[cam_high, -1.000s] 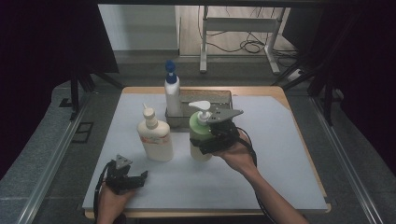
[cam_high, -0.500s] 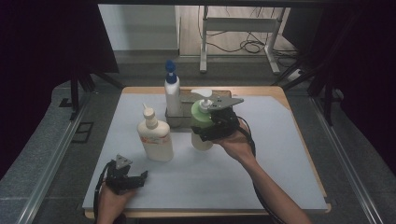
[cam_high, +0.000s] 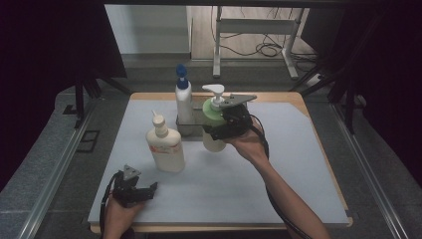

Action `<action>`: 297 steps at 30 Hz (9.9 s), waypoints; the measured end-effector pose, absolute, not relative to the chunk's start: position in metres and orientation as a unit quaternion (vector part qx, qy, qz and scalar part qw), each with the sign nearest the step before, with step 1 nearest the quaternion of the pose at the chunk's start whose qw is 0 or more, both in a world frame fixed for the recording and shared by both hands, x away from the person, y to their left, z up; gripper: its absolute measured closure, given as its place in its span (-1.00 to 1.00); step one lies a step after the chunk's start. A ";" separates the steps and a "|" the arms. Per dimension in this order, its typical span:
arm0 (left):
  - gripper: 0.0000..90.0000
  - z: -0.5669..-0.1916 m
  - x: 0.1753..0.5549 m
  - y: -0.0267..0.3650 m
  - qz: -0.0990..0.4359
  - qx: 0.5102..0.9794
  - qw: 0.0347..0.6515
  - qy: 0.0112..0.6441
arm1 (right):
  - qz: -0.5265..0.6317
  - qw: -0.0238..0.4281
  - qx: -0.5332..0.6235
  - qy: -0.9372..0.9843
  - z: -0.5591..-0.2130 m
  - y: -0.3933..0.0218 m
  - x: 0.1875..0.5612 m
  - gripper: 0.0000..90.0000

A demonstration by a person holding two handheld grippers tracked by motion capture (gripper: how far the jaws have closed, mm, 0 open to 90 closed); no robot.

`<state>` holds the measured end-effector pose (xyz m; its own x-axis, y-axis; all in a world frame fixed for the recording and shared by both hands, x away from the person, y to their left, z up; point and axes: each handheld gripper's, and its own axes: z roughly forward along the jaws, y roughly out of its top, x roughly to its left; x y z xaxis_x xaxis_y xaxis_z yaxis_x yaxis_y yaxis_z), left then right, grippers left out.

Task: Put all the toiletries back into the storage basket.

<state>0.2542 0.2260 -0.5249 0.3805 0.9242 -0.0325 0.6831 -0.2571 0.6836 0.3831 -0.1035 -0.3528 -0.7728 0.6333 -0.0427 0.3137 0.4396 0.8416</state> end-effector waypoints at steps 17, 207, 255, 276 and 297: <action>-0.73 -0.525 0.254 0.226 0.192 0.769 0.314 0.522 | 0.444 0.192 0.300 0.822 -0.338 -0.100 0.403 -0.74; -0.73 -0.525 0.254 0.226 0.192 0.769 0.313 0.523 | 0.403 0.167 0.338 0.834 -0.412 -0.137 0.459 -0.44; -0.73 -0.525 0.254 0.226 0.192 0.769 0.313 0.523 | 0.355 0.142 0.431 0.818 -0.458 -0.138 0.498 0.99; -0.73 -0.525 0.254 0.226 0.192 0.769 0.313 0.523 | 0.358 0.127 0.426 0.821 -0.464 -0.126 0.502 0.98; -0.73 -0.525 0.254 0.226 0.191 0.769 0.313 0.523 | 0.354 0.125 0.416 0.828 -0.465 -0.107 0.499 0.96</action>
<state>0.2540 0.2258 -0.5248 0.3791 0.9248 -0.0330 0.6851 -0.2565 0.6817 0.4993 -0.1067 -0.4650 -0.6223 0.7778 0.0882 0.6012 0.4028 0.6901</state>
